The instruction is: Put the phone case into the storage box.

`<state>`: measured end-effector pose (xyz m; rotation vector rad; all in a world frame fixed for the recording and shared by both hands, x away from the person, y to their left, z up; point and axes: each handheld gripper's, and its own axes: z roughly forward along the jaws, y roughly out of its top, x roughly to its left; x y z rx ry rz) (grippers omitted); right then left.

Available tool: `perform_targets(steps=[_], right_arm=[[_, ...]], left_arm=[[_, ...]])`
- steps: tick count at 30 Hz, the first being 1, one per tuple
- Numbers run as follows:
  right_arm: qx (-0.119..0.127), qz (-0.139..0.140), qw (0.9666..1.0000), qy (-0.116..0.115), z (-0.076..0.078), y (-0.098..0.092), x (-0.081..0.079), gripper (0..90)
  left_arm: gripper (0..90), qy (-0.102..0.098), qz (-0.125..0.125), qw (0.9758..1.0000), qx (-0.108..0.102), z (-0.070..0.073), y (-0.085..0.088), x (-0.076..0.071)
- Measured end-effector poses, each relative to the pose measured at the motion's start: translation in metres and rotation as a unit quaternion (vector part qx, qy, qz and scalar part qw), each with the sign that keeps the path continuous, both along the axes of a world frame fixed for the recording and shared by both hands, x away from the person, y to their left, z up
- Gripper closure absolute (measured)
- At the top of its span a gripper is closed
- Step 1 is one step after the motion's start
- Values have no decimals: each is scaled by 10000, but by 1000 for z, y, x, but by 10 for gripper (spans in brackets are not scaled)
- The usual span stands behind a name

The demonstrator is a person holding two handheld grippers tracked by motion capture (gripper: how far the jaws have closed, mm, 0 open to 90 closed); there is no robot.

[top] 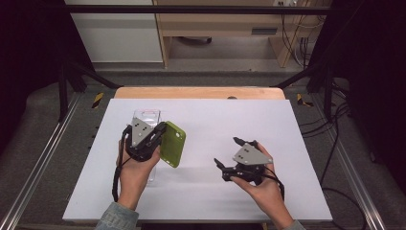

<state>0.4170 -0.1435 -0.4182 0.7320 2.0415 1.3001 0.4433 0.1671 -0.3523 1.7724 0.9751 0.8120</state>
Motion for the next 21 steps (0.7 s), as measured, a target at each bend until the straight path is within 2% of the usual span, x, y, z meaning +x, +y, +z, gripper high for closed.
perform_targets(steps=[2,3,5,8,12,16,21], right_arm=[[238,-71,9996,-142,-8,-15,0,89],[345,-94,9992,-180,-13,-22,1,87],[294,-100,9994,-155,-20,-31,2,71],[416,-197,9989,-51,-28,-40,3,62],[281,-451,9985,-87,-38,-45,5,65],[413,-511,9978,-50,-44,-50,6,69],[405,-574,9975,-78,-46,-52,7,66]], left_arm=[[876,-24,37,10000,14,1,2,0],[876,-16,60,10000,-48,1,3,1],[876,-30,90,9999,-129,3,5,2],[876,-39,117,9998,-132,5,7,6],[876,-2,142,9998,-157,7,10,13],[876,39,215,9997,-101,9,13,18],[876,-8,326,9995,-57,13,21,20]])
